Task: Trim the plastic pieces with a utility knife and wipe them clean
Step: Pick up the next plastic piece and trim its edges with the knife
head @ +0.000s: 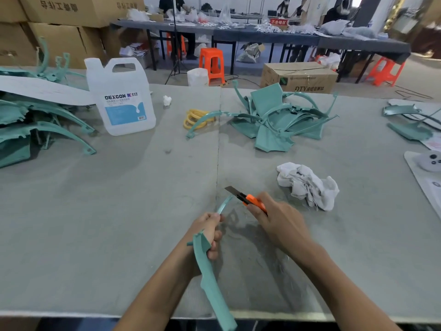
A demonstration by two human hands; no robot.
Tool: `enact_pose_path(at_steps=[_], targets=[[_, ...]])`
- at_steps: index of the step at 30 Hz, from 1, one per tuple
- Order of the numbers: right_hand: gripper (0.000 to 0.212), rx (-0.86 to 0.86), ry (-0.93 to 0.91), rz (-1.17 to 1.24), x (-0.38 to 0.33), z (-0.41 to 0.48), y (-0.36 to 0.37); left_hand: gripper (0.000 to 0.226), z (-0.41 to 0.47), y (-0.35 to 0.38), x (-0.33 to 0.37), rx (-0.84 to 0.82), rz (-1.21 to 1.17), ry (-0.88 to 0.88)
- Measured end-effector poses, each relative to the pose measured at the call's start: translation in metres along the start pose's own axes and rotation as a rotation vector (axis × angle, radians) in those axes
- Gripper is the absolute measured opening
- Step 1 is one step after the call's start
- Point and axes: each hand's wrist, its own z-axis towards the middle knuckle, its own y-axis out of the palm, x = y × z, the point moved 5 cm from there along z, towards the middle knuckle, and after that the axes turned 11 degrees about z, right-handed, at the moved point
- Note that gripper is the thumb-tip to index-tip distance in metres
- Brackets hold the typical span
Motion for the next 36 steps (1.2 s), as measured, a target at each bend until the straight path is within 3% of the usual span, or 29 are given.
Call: enact_pose_path(at_steps=[36], targets=[[0.042,-0.062,-0.004,-0.080,0.0030,-0.0015,0.0033,0.024,0.0024,-0.0048,0.0014,-0.061,-0.149,-0.024]])
